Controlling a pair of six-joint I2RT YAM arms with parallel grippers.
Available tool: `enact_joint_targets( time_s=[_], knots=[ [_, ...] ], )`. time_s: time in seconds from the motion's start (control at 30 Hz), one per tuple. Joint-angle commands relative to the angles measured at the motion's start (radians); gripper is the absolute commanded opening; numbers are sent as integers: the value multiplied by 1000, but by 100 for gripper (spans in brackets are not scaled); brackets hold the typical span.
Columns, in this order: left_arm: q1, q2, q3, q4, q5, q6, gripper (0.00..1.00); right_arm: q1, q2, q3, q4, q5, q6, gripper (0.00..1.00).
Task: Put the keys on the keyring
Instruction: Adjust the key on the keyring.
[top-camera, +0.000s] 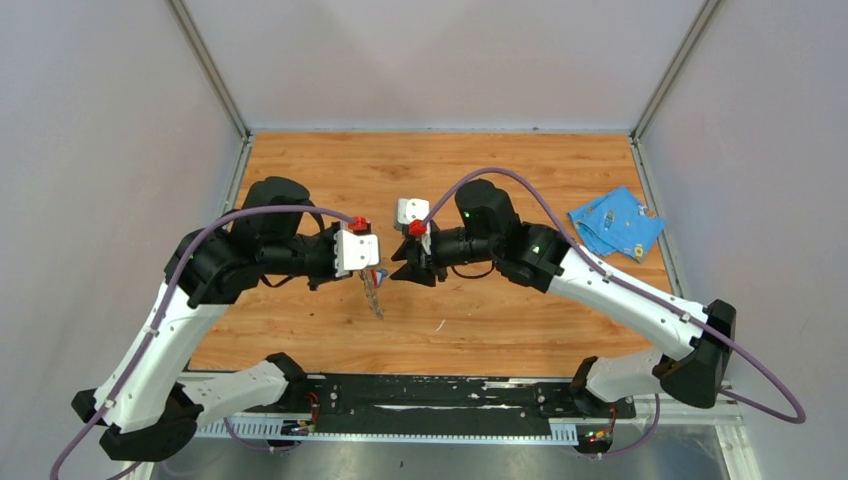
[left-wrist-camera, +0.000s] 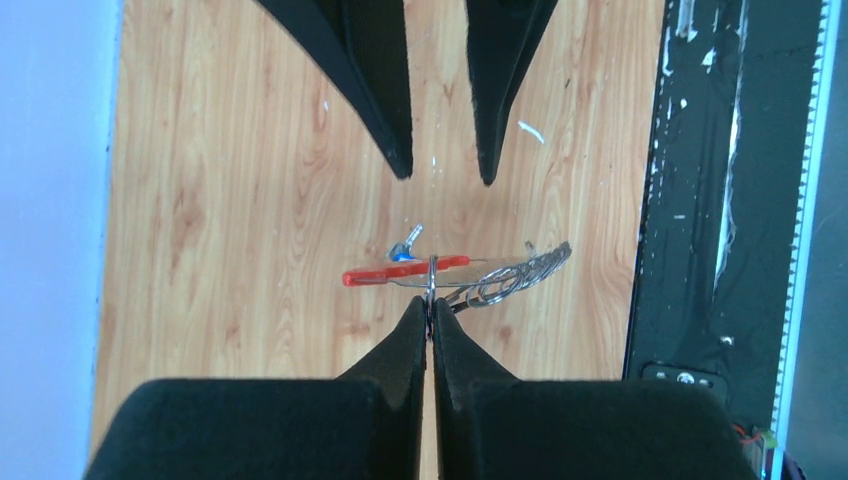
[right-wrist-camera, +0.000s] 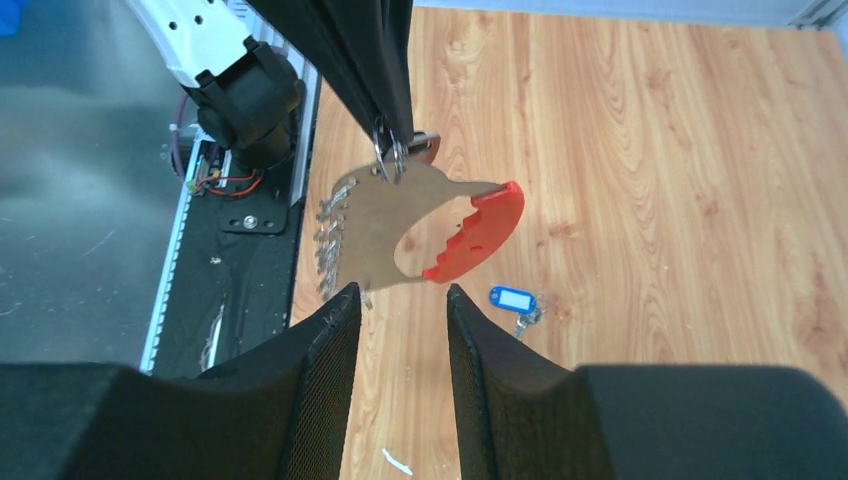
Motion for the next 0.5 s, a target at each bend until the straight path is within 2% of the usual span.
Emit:
enact_joint_targets(
  time_s=[0.0, 0.2, 0.47],
  knots=[
    [-18, 37, 85, -117, -96, -13, 0, -15, -73, -101, 229, 37, 55, 41],
    [-52, 77, 142, -158, -134, -35, 0, -14, -46, -117, 368, -13, 132, 40],
    [-82, 87, 128, -158, -165, -65, 0, -14, -17, -79, 349, -70, 140, 36]
  ],
)
